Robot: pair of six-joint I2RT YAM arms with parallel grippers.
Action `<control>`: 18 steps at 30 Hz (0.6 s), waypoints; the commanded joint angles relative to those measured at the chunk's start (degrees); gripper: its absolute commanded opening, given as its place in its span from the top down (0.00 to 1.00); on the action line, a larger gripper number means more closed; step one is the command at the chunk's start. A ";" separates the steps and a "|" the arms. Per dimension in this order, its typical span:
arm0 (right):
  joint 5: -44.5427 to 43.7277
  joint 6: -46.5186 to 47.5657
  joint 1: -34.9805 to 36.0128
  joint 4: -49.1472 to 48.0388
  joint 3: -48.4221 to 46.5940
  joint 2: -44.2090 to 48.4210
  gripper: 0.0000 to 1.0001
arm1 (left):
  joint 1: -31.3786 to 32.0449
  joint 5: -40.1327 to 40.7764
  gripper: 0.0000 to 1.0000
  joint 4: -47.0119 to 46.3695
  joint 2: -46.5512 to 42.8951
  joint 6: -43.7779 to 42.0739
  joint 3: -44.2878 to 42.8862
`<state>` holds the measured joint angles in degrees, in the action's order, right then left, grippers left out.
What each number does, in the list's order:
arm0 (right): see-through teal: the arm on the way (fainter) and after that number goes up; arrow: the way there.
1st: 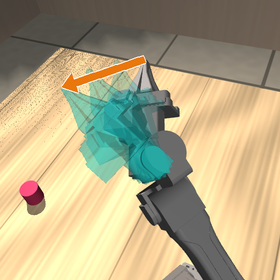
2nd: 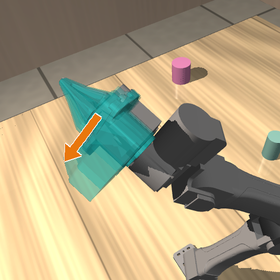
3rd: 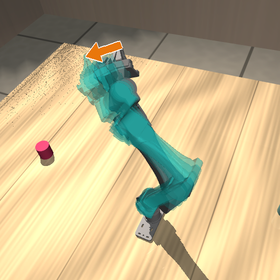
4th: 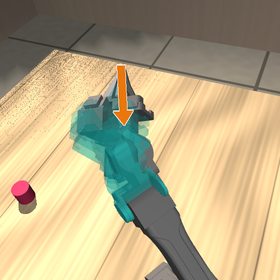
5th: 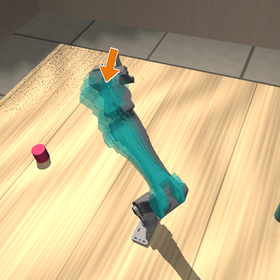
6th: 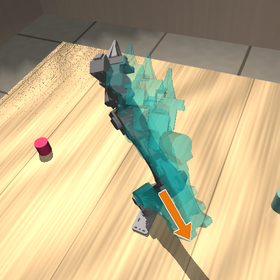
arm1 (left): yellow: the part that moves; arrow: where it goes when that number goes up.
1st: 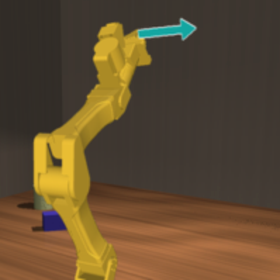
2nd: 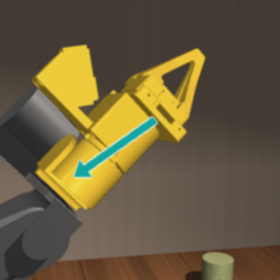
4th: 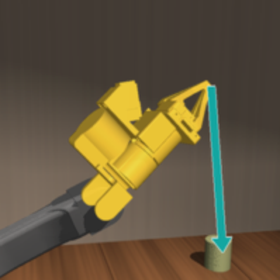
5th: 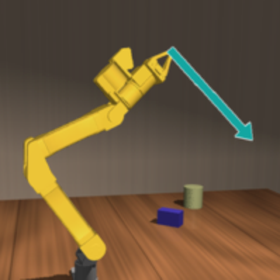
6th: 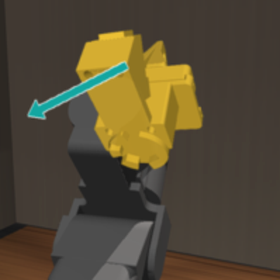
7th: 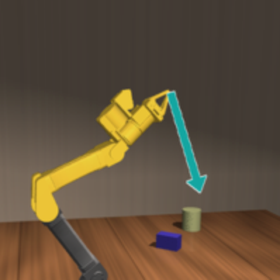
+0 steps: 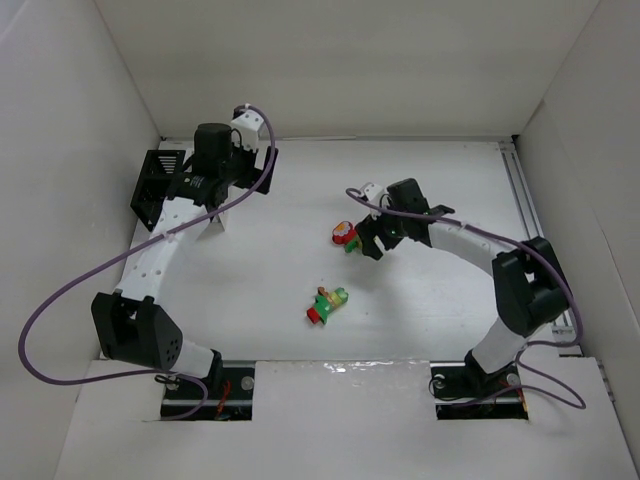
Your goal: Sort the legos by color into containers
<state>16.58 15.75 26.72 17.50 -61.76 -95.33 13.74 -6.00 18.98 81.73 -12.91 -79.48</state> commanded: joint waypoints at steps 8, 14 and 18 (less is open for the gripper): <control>-2.34 -2.21 0.53 -0.62 -4.78 -5.75 0.13 | -0.11 0.90 0.00 -2.11 -1.49 0.95 -0.32; -2.96 -2.21 0.53 -0.62 -6.45 -7.59 0.13 | -0.11 1.43 0.00 -3.25 -0.96 0.95 0.29; -2.96 -2.21 1.05 -0.62 -7.50 -8.21 0.15 | -0.11 1.43 0.00 -3.25 -0.44 0.95 0.29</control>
<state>13.93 14.09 26.74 17.87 -66.32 -102.89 13.74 -5.32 18.17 81.73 -12.88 -79.48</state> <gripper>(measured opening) 0.854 0.997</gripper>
